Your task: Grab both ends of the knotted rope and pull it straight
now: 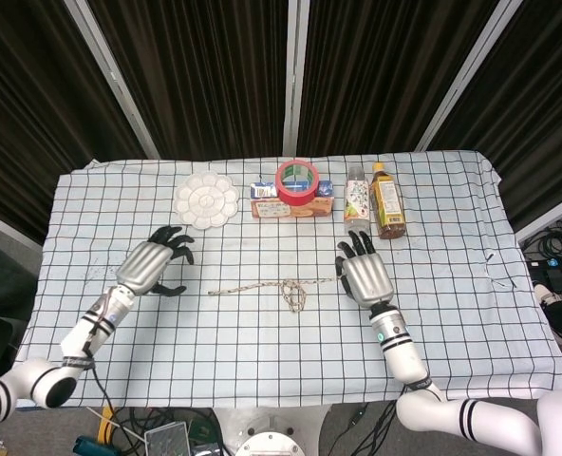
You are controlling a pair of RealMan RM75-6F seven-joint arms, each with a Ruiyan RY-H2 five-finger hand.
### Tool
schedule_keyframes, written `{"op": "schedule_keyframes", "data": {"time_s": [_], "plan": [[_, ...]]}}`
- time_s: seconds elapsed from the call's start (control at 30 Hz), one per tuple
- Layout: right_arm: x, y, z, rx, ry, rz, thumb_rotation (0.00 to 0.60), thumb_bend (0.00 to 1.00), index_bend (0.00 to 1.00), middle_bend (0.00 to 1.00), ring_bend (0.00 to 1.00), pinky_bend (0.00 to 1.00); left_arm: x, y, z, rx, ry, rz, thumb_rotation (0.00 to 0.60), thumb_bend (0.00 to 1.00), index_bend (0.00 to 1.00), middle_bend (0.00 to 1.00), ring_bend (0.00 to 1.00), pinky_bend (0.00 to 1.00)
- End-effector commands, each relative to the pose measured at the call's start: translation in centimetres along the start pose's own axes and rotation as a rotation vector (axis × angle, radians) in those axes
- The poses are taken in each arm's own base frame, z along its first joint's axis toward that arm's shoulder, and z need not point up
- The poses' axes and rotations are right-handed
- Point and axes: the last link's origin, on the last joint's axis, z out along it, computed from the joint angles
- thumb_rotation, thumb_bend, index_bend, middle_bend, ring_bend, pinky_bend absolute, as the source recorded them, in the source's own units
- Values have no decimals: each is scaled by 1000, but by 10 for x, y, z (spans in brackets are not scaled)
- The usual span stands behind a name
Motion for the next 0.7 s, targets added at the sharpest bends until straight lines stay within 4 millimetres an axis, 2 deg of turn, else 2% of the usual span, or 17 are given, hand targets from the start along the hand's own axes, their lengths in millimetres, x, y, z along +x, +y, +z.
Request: {"op": "schedule_keyframes", "data": {"time_s": [0.03, 0.37, 0.7], "plan": [[0, -1, 0, 0, -3, -1, 600, 620, 650, 213, 0, 0, -16, 15, 19, -6, -37, -2, 600, 176, 430, 170, 52, 0], [-2, 3, 0, -10, -13, -8, 600, 622, 650, 213, 0, 0, -46, 44, 29, -25, -64, 8, 600, 188, 452, 170, 52, 0], [-5, 3, 0, -3, -24, -13, 600, 622, 651, 211, 0, 0, -69, 52, 40, 42, -81, 46, 600, 188, 466, 170, 52, 0]]}}
